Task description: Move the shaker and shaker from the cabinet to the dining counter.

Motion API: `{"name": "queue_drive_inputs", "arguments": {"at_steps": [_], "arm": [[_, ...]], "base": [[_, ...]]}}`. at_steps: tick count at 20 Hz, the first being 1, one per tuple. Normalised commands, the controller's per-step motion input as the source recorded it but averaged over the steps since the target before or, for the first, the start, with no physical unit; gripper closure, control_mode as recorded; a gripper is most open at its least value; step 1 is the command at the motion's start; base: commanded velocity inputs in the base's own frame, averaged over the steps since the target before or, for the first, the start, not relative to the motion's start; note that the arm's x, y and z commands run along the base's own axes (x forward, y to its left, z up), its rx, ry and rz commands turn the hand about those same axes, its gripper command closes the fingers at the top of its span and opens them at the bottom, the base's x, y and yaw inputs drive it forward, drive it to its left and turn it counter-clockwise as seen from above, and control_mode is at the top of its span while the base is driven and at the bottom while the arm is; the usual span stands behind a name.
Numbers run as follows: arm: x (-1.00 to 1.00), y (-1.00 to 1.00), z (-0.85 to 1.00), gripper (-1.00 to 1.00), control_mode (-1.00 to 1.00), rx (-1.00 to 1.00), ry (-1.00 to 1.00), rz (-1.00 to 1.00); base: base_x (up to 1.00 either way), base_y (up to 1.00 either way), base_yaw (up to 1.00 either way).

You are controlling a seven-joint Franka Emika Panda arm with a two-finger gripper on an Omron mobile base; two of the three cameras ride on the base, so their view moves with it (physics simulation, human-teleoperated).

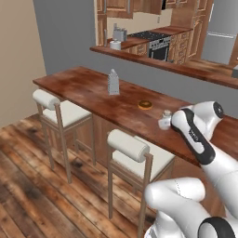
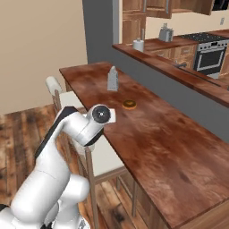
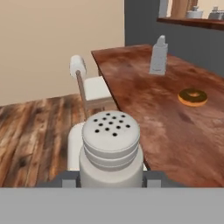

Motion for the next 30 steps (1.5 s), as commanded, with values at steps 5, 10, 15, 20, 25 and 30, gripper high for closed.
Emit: {"name": "queue_drive_inputs", "arguments": {"at_steps": [5,10,15,20,25,30], "arm": [[0.47,-0.29,-0.04,1.00,-1.00,-0.09,0.01,0.00],[0.42,-0.31,-0.18,1.00,-1.00,-0.09,0.00,0.00],[0.37,-0.30,-0.31,1.00,-1.00,-0.05,0.00,0.00],[0.37,-0.23,-0.40,1.00,-1.00,-0.01,0.00,0.00],[0.45,-0.24,-0.31,1.00,-1.00,0.01,0.08,0.00],[0.46,-0.05,-0.23,1.00,-1.00,0.00,0.10,0.00]], "base": [[0.00,0.00,0.00],[0.00,0.00,0.00],[0.00,0.00,0.00],[0.00,0.00,0.00],[0.00,0.00,0.00],[0.00,0.00,0.00]]}}
